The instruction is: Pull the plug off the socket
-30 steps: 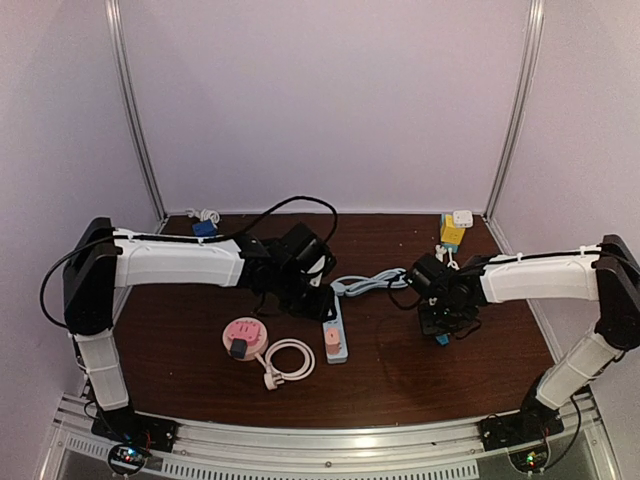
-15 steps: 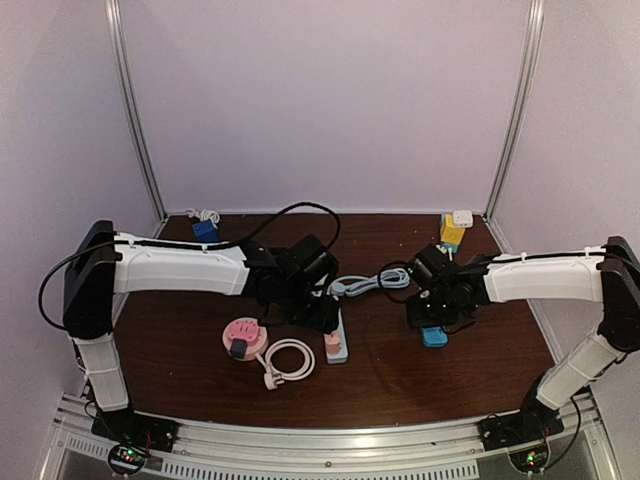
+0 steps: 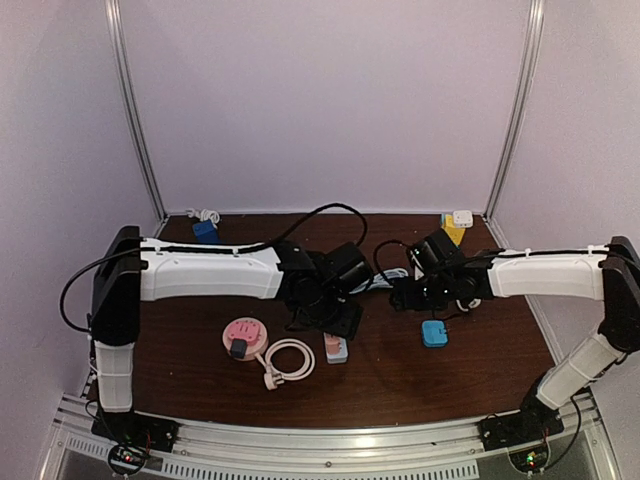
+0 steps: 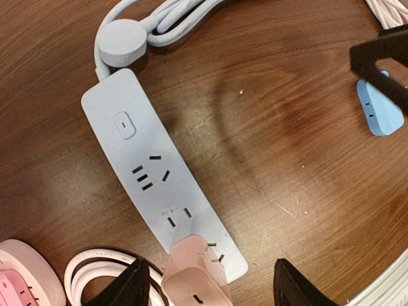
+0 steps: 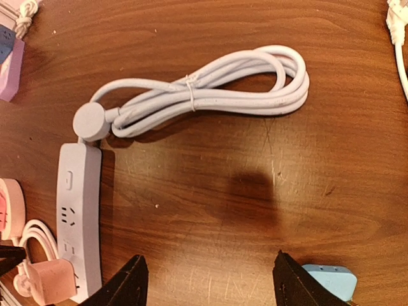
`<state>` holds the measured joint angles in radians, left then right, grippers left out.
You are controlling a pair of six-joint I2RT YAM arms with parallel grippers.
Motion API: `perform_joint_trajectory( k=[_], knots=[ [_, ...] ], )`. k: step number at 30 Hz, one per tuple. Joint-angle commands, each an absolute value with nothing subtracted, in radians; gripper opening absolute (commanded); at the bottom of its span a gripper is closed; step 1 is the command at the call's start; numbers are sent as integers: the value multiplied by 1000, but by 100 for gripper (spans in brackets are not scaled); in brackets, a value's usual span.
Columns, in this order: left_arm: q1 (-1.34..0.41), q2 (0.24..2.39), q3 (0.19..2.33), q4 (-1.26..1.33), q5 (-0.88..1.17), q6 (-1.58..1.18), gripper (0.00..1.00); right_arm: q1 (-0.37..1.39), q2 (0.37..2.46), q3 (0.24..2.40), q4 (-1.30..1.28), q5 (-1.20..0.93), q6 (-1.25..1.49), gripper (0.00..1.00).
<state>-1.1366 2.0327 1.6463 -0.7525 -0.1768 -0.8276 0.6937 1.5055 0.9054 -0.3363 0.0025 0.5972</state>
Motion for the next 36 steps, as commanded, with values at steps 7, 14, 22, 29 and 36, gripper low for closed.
perform_joint_trajectory(
  k=[7, 14, 22, 29, 36],
  knots=[
    [-1160, 2109, 1716, -859, -235, -939, 59, 591, 1451, 885, -196, -172, 597, 68],
    [-1165, 2110, 1698, -859, -239, -973, 39, 591, 1496, 900, -194, -226, 563, 69],
    [-1118, 2029, 1602, -783, -226, -905, 10, 592, 1563, 920, -110, -373, 582, 71],
    [-1038, 1954, 1521, -696, -204, -858, 4, 600, 1613, 903, 11, -447, 669, 72],
    [-996, 1958, 1542, -689, -231, -744, 5, 620, 1739, 927, 285, -565, 852, 54]
  ],
)
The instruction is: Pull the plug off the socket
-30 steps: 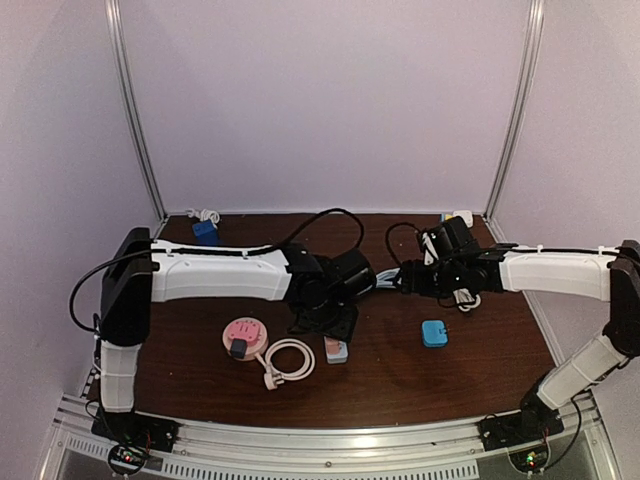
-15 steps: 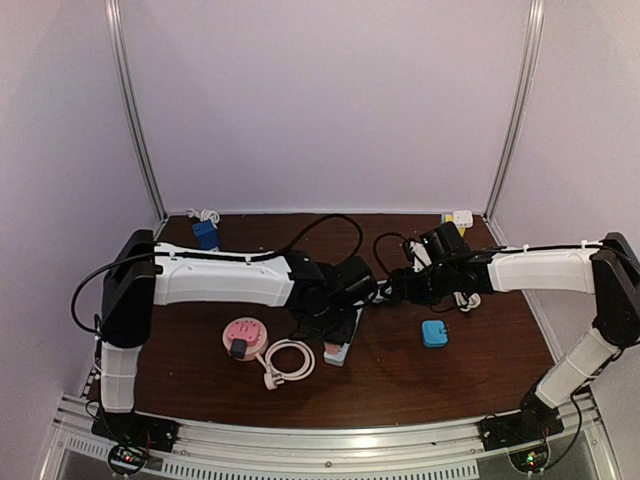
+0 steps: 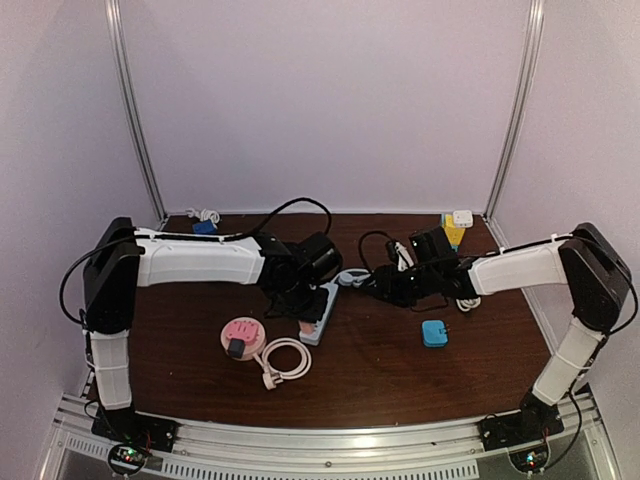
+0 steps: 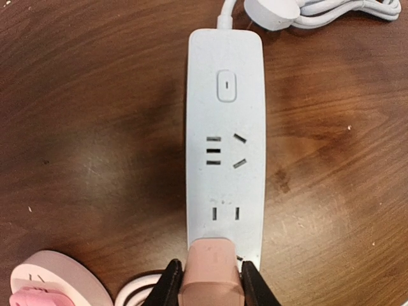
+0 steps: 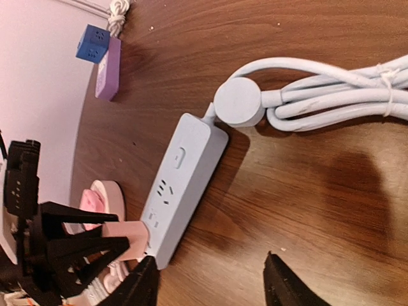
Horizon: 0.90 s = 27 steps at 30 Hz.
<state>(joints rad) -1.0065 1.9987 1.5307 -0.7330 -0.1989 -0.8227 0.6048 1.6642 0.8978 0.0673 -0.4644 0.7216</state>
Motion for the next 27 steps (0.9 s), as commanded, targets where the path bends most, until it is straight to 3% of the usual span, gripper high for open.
perform_joint_trajectory(
  k=[1, 6, 11, 27],
  knots=[
    [-997, 1960, 1542, -689, -232, -732, 5, 624, 1764, 938, 321, -582, 879, 48],
    [-995, 1965, 1533, -674, -227, -711, 5, 649, 1892, 1014, 452, -659, 983, 24],
    [-996, 1965, 1521, -645, -209, -714, 4, 673, 1981, 1075, 508, -693, 1040, 9],
    [-996, 1941, 1505, -644, -166, -683, 1, 693, 2113, 1114, 523, -753, 1059, 0]
  ],
)
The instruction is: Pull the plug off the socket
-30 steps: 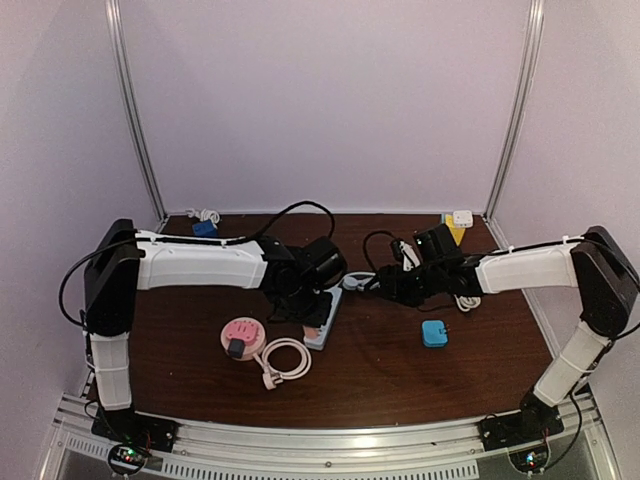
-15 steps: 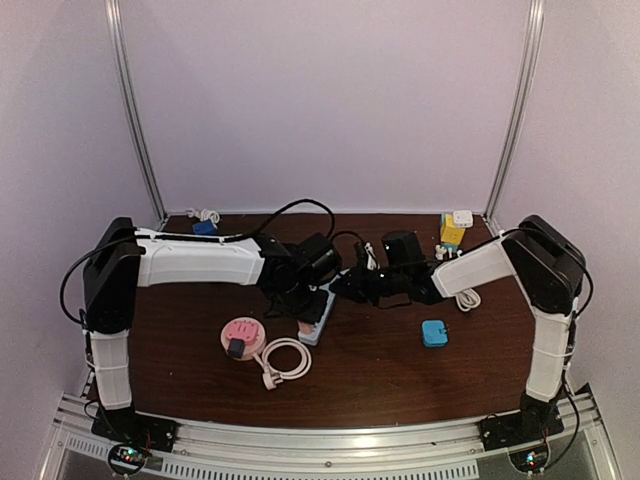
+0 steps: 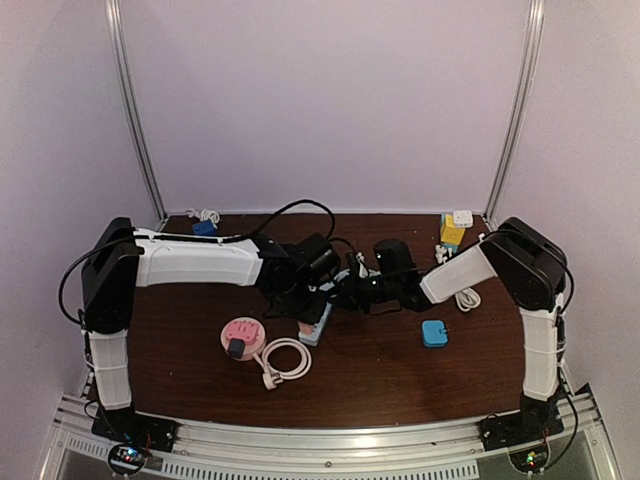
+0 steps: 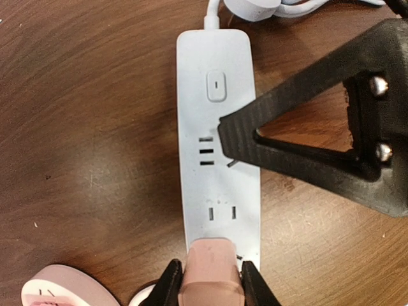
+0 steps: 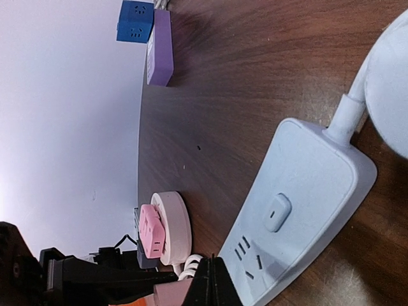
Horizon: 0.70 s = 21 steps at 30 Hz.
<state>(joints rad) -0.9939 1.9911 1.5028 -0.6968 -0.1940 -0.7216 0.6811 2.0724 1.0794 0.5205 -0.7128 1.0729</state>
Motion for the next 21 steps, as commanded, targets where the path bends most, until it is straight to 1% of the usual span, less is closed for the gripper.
perform_joint_trajectory(
  k=[1, 11, 18, 21],
  knots=[
    [-995, 1940, 1508, -643, -167, -681, 1, 696, 2121, 1115, 523, -758, 1057, 0],
    [-1003, 1937, 1552, -641, -164, -664, 1, 715, 2148, 1066, 503, -712, 1069, 0],
    [-1008, 1916, 1591, -641, -153, -661, 2, 737, 2129, 1064, 359, -596, 1017, 0],
    [-1005, 1913, 1607, -643, -131, -655, 2, 749, 2130, 1063, 337, -562, 1015, 0]
  ],
)
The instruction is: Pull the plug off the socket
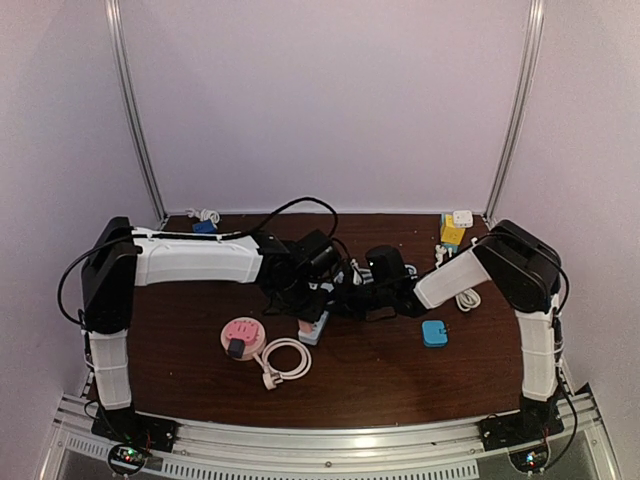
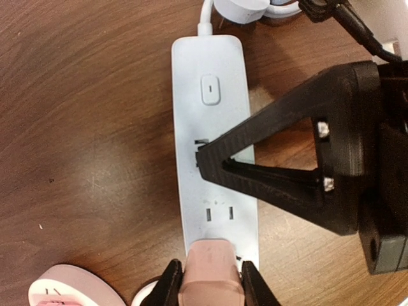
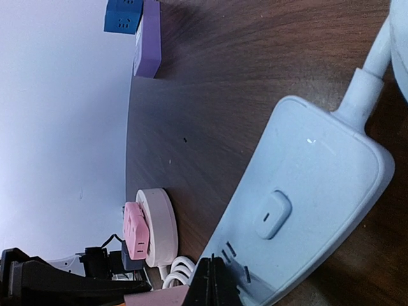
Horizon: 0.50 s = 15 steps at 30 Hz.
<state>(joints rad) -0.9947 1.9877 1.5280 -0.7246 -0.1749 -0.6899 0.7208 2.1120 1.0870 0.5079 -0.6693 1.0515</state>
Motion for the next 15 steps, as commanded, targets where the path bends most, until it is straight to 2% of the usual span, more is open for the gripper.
perform_joint_trajectory(
  k=[1, 15],
  knots=[
    [-1003, 1915, 1611, -645, -130, -652, 2, 752, 2135, 1064, 331, -551, 1015, 0],
    [-949, 1944, 1659, -686, -24, -649, 2, 773, 2194, 1004, 393, -519, 1053, 0]
  ],
)
